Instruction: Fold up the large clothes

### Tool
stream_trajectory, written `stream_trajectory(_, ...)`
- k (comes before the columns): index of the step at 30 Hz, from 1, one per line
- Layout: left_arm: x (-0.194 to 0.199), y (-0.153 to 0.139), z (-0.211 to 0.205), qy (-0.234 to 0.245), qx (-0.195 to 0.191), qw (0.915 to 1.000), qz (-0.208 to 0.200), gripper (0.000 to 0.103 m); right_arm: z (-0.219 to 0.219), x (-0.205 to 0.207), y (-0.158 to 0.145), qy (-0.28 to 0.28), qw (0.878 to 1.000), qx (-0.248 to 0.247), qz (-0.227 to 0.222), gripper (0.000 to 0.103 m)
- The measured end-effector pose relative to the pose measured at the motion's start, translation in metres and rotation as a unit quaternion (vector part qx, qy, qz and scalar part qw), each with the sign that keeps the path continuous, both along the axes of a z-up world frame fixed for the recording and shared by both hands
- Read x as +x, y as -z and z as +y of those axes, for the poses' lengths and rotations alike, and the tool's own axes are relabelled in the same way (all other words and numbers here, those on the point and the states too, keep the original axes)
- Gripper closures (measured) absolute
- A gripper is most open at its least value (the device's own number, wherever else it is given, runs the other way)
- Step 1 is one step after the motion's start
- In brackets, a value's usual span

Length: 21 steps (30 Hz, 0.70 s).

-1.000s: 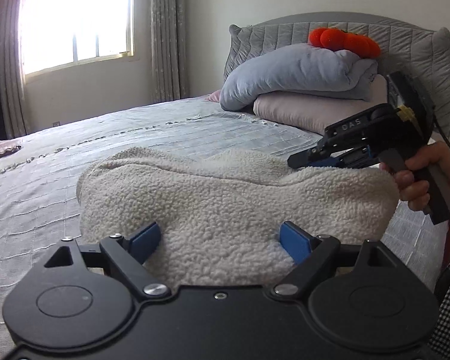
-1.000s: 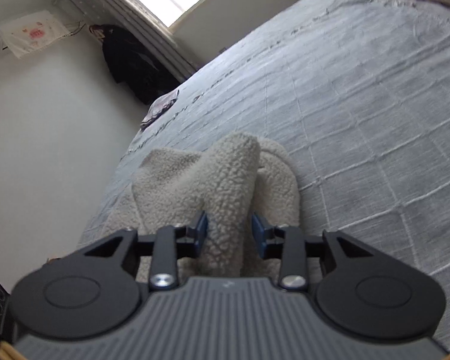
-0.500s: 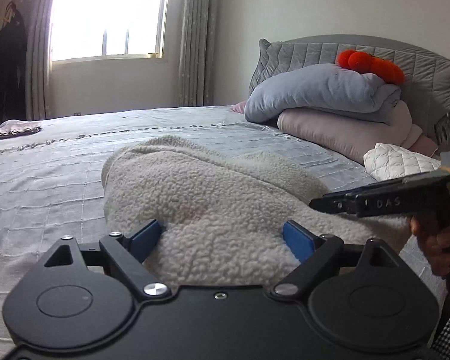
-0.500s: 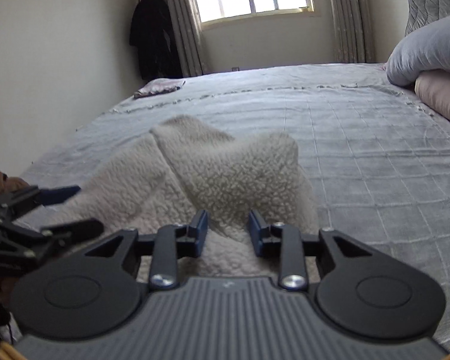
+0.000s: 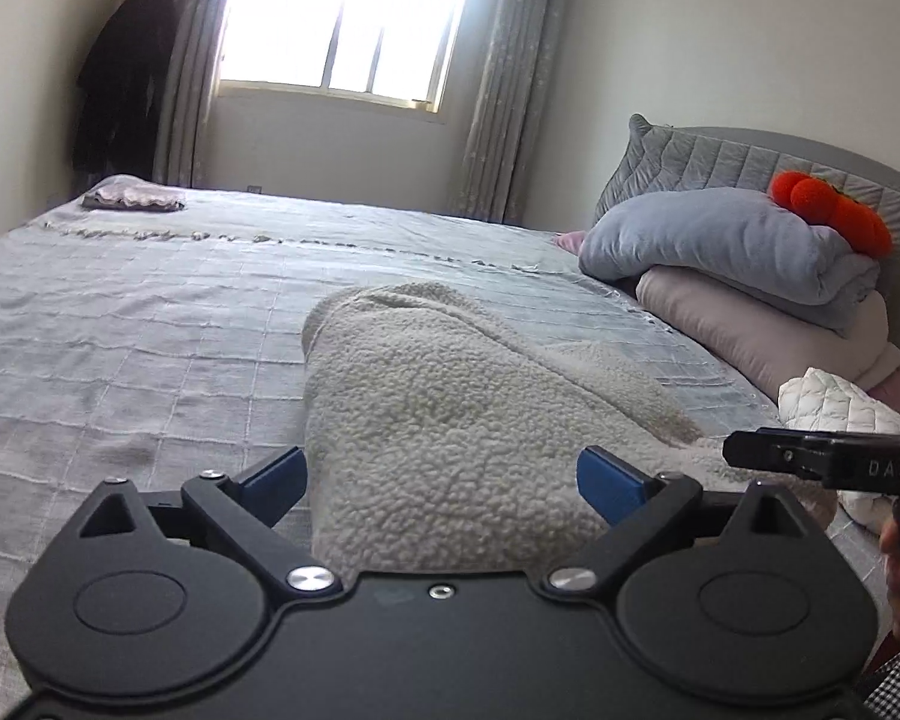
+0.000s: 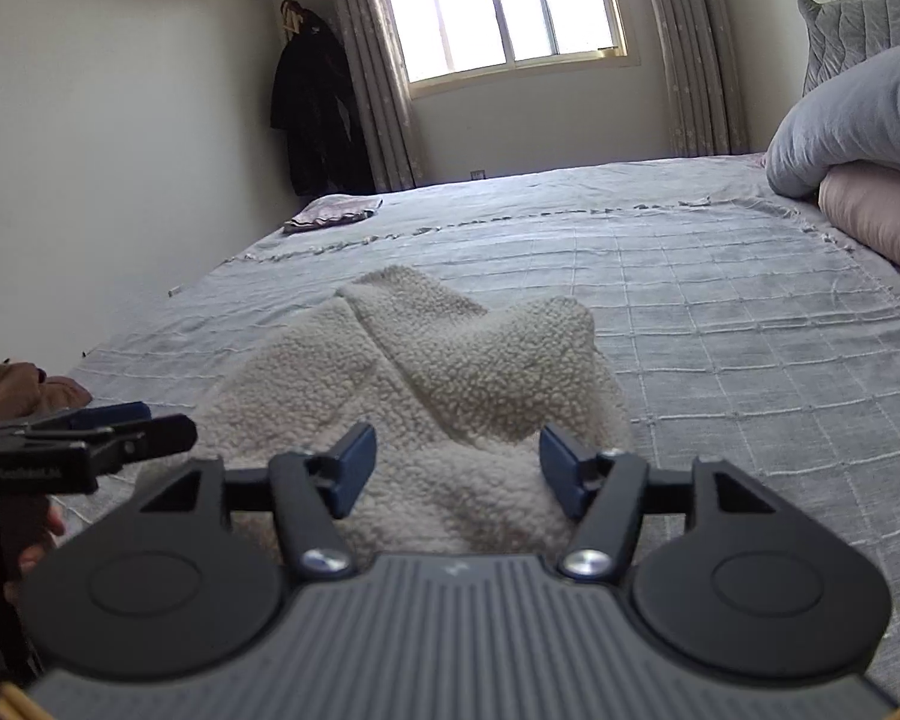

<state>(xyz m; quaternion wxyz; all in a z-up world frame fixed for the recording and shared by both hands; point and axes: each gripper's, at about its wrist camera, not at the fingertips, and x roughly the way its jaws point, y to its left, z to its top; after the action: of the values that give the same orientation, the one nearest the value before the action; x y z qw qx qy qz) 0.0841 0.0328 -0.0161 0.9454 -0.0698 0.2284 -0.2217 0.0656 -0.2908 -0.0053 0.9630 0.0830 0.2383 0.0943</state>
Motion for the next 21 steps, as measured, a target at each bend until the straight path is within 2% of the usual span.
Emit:
stream_trajectory(4, 0.002, 0.009, 0.011, -0.008, -0.029, 0.9984, 0.048, 0.006, -0.003, -0.009, 0.008, 0.019, 1.000, 0.005, 0.007, 0.042)
stream_trajectory(5, 0.003, 0.014, 0.016, -0.007, -0.044, 0.9970, 0.064, 0.006, -0.006, -0.010, 0.010, 0.023, 1.000, 0.012, 0.009, 0.041)
stream_trajectory(6, 0.006, 0.020, 0.023, -0.004, -0.062, 0.9947, 0.082, 0.005, -0.009, -0.009, 0.013, 0.026, 0.999, 0.019, 0.014, 0.034)
stream_trajectory(9, 0.022, 0.028, 0.036, 0.007, -0.120, 0.9830, 0.139, 0.001, -0.017, -0.005, 0.023, 0.047, 0.997, 0.036, 0.053, 0.019)
stream_trajectory(11, 0.039, 0.028, 0.040, 0.025, -0.142, 0.9748, 0.170, 0.000, -0.031, 0.001, 0.029, 0.035, 0.993, 0.082, 0.078, 0.018)
stream_trajectory(13, 0.062, 0.029, 0.041, 0.045, -0.159, 0.9639, 0.209, 0.000, -0.049, 0.015, 0.029, 0.017, 0.985, 0.135, 0.106, 0.010)
stream_trajectory(15, 0.083, 0.036, 0.039, 0.060, -0.178, 0.9506, 0.247, 0.000, -0.071, 0.033, 0.036, 0.006, 0.968, 0.209, 0.135, 0.006)
stream_trajectory(19, 0.112, 0.054, 0.041, 0.075, -0.223, 0.9274, 0.291, 0.000, -0.104, 0.074, 0.070, 0.004, 0.923, 0.324, 0.208, 0.005)
stream_trajectory(21, 0.121, 0.061, 0.045, 0.076, -0.244, 0.9186, 0.301, 0.000, -0.110, 0.092, 0.099, -0.020, 0.888, 0.389, 0.244, 0.008)
